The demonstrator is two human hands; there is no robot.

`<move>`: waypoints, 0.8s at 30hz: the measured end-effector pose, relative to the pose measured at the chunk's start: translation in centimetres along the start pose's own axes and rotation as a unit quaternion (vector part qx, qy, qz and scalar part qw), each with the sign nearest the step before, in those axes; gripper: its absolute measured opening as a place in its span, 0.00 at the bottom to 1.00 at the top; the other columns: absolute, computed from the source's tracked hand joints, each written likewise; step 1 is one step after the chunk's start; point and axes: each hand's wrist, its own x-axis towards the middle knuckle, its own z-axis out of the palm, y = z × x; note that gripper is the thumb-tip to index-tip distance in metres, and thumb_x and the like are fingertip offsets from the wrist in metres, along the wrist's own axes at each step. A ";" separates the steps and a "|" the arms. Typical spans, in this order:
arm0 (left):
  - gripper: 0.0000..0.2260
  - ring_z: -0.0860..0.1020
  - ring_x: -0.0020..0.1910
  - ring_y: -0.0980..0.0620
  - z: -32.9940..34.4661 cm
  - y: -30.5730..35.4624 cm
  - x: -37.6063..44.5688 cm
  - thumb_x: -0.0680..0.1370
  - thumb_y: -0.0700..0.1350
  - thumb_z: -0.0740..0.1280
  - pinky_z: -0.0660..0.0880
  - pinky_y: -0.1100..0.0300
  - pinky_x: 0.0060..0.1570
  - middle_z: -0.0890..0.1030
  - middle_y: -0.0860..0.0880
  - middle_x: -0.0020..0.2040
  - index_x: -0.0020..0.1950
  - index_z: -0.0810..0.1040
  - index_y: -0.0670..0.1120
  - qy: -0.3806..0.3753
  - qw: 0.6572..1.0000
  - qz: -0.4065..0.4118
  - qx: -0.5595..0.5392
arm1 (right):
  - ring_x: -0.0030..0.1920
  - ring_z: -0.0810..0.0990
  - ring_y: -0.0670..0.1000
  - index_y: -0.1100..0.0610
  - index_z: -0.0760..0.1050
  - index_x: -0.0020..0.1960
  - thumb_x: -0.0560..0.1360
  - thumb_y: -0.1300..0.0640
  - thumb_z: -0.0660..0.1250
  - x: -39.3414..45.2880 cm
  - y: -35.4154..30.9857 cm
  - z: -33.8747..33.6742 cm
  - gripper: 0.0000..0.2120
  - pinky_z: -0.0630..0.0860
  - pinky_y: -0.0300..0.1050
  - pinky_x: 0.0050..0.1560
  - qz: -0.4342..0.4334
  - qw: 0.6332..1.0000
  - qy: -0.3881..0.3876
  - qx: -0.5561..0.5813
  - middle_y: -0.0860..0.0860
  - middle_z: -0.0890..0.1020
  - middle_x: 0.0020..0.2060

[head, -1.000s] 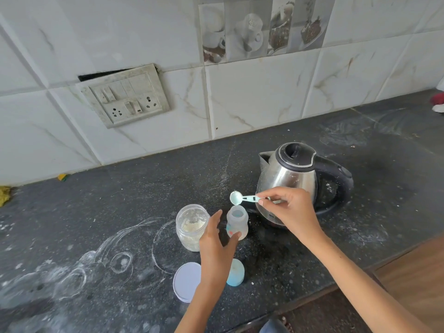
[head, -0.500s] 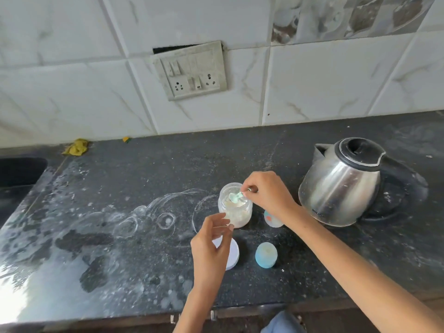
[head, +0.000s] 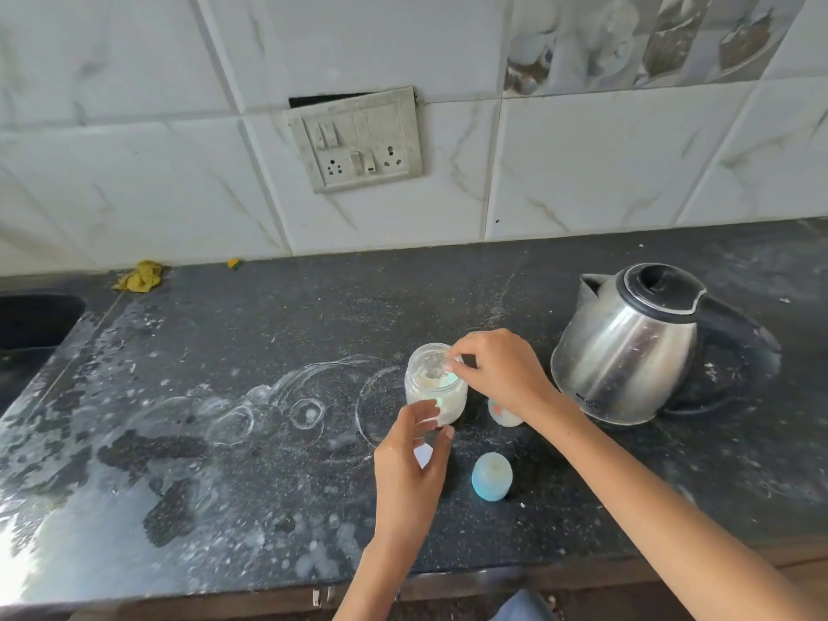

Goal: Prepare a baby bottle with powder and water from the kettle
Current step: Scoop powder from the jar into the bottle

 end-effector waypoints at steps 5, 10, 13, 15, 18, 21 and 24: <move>0.16 0.78 0.53 0.60 2.8 1.1 -0.1 0.76 0.44 0.69 0.76 0.66 0.51 0.79 0.55 0.56 0.61 0.72 0.51 -0.048 0.999 0.025 0.004 | 0.35 0.79 0.44 0.51 0.85 0.50 0.74 0.53 0.72 -4.6 2.0 -1.8 0.06 0.79 0.43 0.40 0.054 0.987 0.102 0.110 0.45 0.86 0.44; 0.25 0.74 0.63 0.53 6.4 2.3 1.1 0.74 0.43 0.71 0.68 0.69 0.63 0.75 0.50 0.66 0.69 0.68 0.46 -0.088 0.995 0.026 0.044 | 0.37 0.82 0.44 0.52 0.85 0.48 0.74 0.56 0.72 -8.8 4.5 -3.6 0.05 0.80 0.46 0.39 0.054 0.982 0.141 0.116 0.44 0.86 0.43; 0.31 0.71 0.68 0.48 8.1 2.7 2.3 0.73 0.44 0.72 0.69 0.53 0.67 0.72 0.48 0.70 0.73 0.63 0.46 -0.092 0.994 0.000 0.057 | 0.40 0.83 0.45 0.54 0.85 0.49 0.74 0.57 0.73 -10.8 6.1 -5.3 0.05 0.81 0.44 0.41 0.048 0.981 0.147 0.118 0.44 0.86 0.45; 0.36 0.68 0.70 0.46 9.0 3.2 3.0 0.72 0.44 0.74 0.68 0.49 0.69 0.68 0.47 0.72 0.75 0.59 0.46 -0.085 0.993 -0.031 0.072 | 0.40 0.84 0.44 0.54 0.85 0.49 0.74 0.57 0.73 -11.9 7.3 -6.7 0.05 0.80 0.39 0.40 0.051 0.979 0.159 0.113 0.44 0.86 0.46; 0.40 0.67 0.71 0.45 10.3 3.2 3.8 0.70 0.42 0.76 0.65 0.52 0.68 0.66 0.46 0.73 0.75 0.57 0.45 -0.071 0.989 -0.079 0.103 | 0.38 0.83 0.44 0.54 0.85 0.47 0.73 0.57 0.73 -13.1 9.3 -8.7 0.04 0.80 0.42 0.37 0.037 0.974 0.195 0.105 0.43 0.86 0.46; 0.39 0.71 0.67 0.42 11.6 3.0 4.2 0.68 0.40 0.77 0.68 0.49 0.66 0.71 0.42 0.70 0.74 0.59 0.44 -0.056 0.987 -0.099 0.110 | 0.42 0.82 0.40 0.54 0.85 0.47 0.73 0.59 0.73 -13.8 11.4 -10.4 0.04 0.81 0.41 0.40 0.017 0.966 0.241 0.087 0.43 0.86 0.47; 0.34 0.75 0.60 0.41 12.6 3.1 4.4 0.69 0.40 0.76 0.72 0.48 0.60 0.75 0.41 0.65 0.71 0.64 0.43 -0.034 0.987 -0.120 0.106 | 0.47 0.82 0.43 0.54 0.85 0.47 0.74 0.57 0.72 -13.9 13.5 -12.0 0.04 0.81 0.43 0.44 -0.010 0.954 0.298 0.037 0.43 0.85 0.47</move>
